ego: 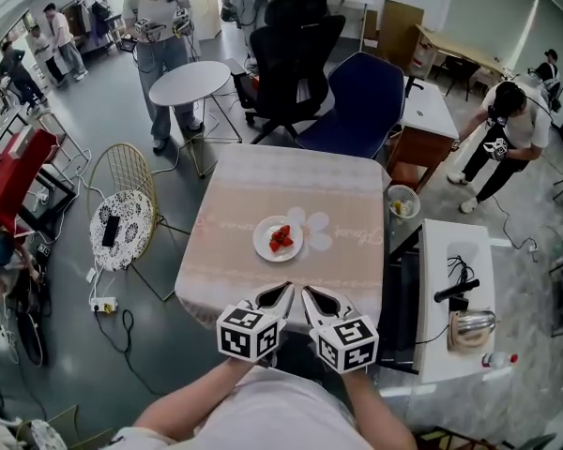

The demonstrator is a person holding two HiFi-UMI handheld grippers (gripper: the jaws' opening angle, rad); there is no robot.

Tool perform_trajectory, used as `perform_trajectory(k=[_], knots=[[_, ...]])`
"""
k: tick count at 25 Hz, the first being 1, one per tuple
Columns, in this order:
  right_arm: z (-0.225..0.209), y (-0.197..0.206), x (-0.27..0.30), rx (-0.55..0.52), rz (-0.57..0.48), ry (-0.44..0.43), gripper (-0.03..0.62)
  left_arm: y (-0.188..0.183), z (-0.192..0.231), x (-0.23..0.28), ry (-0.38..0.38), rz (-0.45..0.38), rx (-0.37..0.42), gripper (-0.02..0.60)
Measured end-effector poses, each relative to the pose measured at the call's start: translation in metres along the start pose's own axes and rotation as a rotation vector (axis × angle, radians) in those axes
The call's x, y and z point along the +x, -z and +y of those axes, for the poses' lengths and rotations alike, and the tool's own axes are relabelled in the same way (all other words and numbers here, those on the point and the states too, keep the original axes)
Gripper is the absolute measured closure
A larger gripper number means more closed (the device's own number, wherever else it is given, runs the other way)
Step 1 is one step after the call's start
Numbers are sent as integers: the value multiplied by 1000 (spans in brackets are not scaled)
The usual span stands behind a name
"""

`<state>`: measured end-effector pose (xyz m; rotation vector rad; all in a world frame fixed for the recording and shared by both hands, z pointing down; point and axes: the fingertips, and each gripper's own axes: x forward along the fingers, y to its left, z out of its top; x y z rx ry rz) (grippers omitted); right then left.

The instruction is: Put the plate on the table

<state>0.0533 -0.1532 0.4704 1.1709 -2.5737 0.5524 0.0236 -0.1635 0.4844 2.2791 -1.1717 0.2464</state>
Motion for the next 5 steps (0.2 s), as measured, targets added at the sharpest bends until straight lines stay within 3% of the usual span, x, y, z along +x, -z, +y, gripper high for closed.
perform_trajectory(k=[5], knots=[[2,2,1,-1,7,-6,589,1,5,0,-6,-1,-9,575]])
